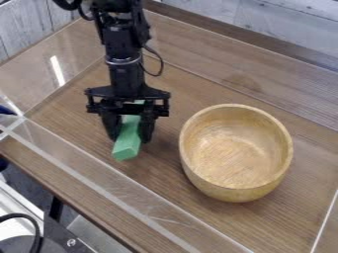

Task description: Remove the green block from inside the brown bowl and put it on the table

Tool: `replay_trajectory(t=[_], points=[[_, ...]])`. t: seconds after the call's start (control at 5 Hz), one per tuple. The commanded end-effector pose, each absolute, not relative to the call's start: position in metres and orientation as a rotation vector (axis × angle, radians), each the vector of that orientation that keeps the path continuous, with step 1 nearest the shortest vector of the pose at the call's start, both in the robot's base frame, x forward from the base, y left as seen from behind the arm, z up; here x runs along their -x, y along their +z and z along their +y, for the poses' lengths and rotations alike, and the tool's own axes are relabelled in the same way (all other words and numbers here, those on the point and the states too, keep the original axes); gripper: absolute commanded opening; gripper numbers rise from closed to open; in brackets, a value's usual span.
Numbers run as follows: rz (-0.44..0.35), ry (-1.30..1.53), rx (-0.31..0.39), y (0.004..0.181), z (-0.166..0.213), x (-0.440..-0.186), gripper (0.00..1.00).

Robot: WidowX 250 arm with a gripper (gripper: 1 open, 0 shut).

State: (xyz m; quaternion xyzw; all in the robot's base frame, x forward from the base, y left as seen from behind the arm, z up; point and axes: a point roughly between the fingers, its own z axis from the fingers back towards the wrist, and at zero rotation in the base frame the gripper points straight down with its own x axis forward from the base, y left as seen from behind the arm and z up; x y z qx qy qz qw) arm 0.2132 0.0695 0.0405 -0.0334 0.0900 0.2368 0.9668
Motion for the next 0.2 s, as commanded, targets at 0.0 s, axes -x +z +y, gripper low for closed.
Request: replay_trajectory(t=[0.0], points=[[0.129,0.467,0.065,0.0511,0.0709,-0.2252,0.0]])
